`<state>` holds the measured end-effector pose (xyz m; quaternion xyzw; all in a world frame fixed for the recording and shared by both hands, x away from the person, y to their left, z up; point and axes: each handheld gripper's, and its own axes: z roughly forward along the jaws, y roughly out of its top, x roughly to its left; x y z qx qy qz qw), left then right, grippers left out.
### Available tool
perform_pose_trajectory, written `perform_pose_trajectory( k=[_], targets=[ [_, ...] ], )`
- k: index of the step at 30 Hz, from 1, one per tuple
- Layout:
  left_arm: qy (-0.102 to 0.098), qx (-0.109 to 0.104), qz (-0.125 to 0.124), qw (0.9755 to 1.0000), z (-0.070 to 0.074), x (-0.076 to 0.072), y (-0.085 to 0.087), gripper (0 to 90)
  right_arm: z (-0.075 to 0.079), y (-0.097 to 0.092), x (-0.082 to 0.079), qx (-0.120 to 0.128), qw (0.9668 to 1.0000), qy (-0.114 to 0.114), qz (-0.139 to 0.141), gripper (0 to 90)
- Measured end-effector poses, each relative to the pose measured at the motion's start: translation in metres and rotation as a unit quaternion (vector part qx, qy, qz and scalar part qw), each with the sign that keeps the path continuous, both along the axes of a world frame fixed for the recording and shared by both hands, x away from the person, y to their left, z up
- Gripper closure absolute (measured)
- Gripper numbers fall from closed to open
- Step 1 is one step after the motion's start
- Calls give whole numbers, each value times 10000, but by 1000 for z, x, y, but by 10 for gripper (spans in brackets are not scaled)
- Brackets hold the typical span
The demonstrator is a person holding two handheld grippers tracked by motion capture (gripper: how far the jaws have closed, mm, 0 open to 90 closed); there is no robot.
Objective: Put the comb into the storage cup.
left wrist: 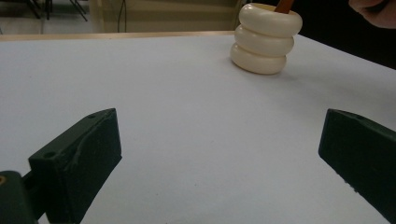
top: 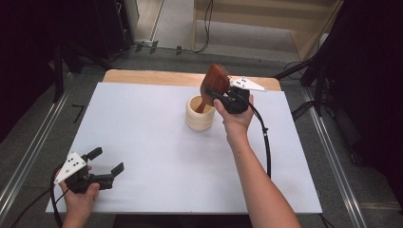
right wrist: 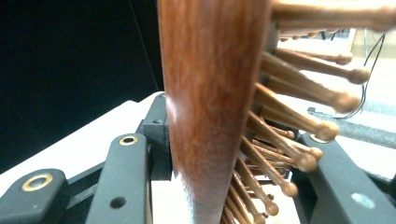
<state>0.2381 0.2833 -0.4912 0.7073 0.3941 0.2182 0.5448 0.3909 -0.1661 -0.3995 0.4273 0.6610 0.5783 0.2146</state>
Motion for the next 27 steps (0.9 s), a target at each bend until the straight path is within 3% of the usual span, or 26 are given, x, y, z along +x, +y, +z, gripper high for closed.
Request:
perform_pose_trajectory(
  k=[3, 7, 13, 21, 27],
  targets=[
    [1, 4, 0, 10000, 0, 0, 0, 0, -8, 1, 3, -13, 10000, 75, -25, 532],
    [5, 15, -1, 10000, 0, 0, 0, 0, -16, 2, 4, 154, 9997, 161, -20, 532],
    [-2, 19, -8, 10000, 0, 0, -1, 0, -26, 4, 4, 106, 9997, 224, -63, 532],
    [0, 30, 1, 10000, 0, 0, -1, 0, -38, -1, 6, 497, 9980, 380, -127, 532],
    [2, 48, 2, 10000, 0, 0, -1, 0, -47, -9, 10, 923, 9936, 589, -277, 531]
  ],
)
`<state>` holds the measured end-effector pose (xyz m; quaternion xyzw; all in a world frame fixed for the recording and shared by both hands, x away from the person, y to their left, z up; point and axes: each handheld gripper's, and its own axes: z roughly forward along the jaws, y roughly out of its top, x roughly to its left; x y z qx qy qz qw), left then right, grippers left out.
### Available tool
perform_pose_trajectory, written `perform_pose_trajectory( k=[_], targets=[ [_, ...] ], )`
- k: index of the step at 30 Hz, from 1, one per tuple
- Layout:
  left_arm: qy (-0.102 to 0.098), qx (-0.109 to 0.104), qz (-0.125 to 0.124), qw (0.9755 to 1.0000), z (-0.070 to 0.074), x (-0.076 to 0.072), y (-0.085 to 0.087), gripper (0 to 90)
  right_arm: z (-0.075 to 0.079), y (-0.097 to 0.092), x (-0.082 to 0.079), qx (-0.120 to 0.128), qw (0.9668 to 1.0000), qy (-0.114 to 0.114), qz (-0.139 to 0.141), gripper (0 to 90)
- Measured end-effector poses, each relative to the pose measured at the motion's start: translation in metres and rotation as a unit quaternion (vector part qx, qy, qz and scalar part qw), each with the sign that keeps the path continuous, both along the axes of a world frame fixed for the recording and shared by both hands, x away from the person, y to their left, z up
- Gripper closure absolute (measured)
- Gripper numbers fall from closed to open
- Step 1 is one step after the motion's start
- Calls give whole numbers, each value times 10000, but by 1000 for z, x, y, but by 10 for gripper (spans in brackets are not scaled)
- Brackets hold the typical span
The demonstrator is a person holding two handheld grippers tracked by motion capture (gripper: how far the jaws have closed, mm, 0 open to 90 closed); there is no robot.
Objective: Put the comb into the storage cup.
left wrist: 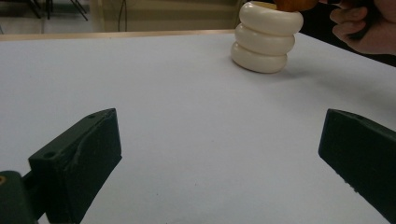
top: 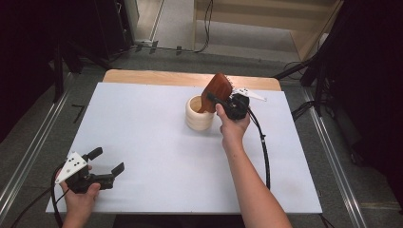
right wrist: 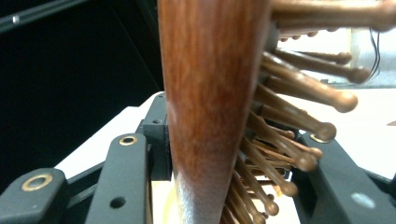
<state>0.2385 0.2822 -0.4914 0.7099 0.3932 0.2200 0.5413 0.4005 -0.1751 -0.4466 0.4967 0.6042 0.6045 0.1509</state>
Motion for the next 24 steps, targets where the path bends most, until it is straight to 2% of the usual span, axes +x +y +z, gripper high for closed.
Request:
perform_pose_trajectory(
  k=[3, 10, 16, 24],
  targets=[
    [0, 2, 2, 10000, 0, 0, 0, 0, -4, -3, 2, 274, 9996, 83, -49, 524],
    [1, 12, 4, 10000, 0, 0, 0, 0, -7, -6, 8, 384, 9990, 209, -122, 467],
    [4, 20, 10, 10000, 0, 0, -1, 0, -7, -14, 13, 431, 9982, 390, -121, 379],
    [5, 23, 13, 10000, 0, 0, -1, 0, -1, -12, 14, 243, 9988, 421, 14, 256]
  ],
)
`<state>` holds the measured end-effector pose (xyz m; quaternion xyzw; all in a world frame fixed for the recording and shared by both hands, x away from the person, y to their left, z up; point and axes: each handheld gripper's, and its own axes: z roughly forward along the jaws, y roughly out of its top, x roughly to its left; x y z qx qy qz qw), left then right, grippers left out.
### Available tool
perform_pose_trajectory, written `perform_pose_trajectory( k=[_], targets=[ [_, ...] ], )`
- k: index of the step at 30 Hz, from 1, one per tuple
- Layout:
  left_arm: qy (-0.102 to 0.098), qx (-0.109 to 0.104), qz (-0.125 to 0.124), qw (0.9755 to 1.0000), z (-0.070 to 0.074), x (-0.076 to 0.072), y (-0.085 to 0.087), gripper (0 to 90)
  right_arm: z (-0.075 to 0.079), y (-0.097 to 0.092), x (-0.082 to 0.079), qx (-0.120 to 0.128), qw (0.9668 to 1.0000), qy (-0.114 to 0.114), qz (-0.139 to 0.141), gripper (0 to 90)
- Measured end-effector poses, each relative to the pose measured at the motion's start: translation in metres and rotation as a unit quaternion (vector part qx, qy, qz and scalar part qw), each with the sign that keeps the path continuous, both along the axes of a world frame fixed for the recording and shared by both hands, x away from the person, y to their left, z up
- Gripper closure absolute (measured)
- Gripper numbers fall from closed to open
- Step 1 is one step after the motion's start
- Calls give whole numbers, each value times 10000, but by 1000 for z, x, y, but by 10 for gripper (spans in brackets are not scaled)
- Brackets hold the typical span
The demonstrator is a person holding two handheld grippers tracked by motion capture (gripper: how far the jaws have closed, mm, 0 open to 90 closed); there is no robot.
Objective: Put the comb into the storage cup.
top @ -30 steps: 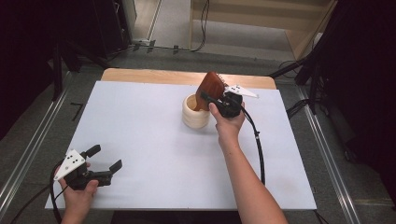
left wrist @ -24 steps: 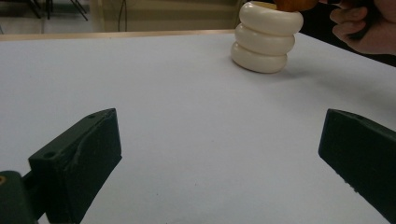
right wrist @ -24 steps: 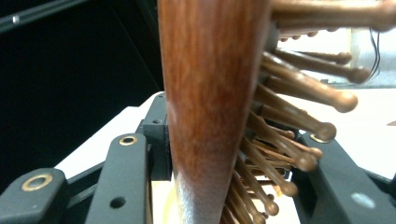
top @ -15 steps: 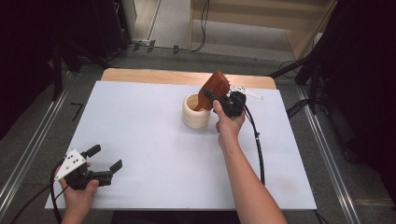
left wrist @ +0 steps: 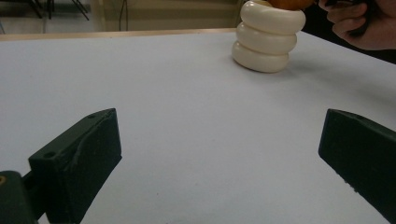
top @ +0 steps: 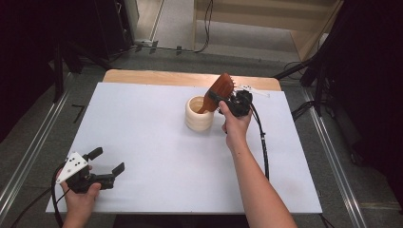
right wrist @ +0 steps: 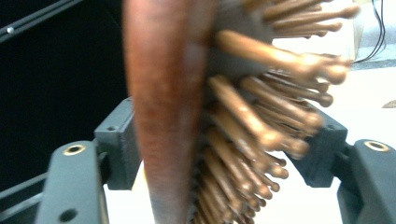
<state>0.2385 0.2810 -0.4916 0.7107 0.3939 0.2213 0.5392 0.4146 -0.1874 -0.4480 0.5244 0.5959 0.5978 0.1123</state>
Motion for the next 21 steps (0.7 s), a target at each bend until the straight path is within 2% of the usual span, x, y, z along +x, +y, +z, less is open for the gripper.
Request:
perform_pose_trajectory(
  k=[5, 9, 12, 17, 21],
  targets=[
    [4, 2, 2, 10000, 0, 0, 0, 0, 2, 1, -1, -144, 9999, 0, 96, 121],
    [3, 1, -3, 10000, 0, 0, 0, 0, 5, 2, -2, -411, 9989, -92, 190, 4],
    [-2, -4, -5, 10000, 0, 0, 0, 0, 7, 3, -4, -556, 9979, -132, 312, 0],
    [4, 0, -1, 10000, 0, 0, 0, 0, 11, 2, -8, -740, 9969, -67, 245, 0],
    [-11, -3, 1, 10000, 0, 0, 0, 0, 14, 1, -15, -1044, 9940, -222, 231, 0]
  ],
)
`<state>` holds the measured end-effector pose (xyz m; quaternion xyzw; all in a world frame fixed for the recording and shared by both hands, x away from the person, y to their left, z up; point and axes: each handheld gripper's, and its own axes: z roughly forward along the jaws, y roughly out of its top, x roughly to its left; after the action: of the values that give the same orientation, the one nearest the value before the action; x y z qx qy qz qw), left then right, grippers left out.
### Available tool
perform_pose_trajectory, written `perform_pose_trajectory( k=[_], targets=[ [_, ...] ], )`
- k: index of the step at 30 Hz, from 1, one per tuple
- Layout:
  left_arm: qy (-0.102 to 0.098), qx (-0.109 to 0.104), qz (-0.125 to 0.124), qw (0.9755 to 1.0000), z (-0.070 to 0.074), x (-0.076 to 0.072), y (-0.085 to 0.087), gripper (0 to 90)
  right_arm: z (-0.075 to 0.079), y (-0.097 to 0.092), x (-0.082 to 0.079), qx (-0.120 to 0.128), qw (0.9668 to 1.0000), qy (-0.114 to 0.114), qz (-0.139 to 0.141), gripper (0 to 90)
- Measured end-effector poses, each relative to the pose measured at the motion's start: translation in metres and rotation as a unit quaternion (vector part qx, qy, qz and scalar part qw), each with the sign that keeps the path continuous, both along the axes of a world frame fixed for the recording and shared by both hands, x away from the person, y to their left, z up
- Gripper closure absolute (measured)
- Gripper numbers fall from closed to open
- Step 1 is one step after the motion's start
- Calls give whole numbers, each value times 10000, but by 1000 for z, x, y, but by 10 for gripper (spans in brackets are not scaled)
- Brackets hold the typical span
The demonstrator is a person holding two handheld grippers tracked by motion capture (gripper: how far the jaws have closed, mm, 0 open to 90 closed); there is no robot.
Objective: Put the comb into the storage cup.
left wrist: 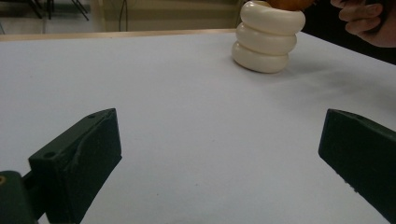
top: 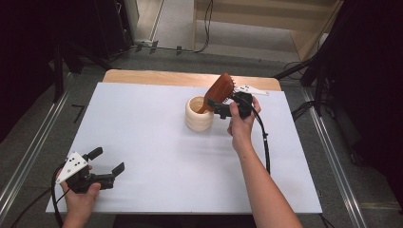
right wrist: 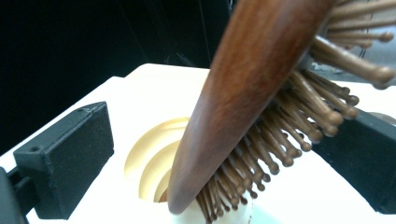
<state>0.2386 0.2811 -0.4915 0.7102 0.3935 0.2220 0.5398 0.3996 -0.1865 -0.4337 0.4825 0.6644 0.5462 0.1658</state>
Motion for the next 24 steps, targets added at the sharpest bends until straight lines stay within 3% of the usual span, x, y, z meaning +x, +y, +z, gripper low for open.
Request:
perform_pose_trajectory(
  k=[9, 24],
  targets=[
    [-13, 14, 10, 10000, 0, 0, 0, 0, 7, -3, -13, -310, 9994, -106, -59, 0],
    [-41, 13, 9, 10000, 0, 0, -1, 0, 0, -21, -41, -604, 9964, -590, -2, 0]
  ],
)
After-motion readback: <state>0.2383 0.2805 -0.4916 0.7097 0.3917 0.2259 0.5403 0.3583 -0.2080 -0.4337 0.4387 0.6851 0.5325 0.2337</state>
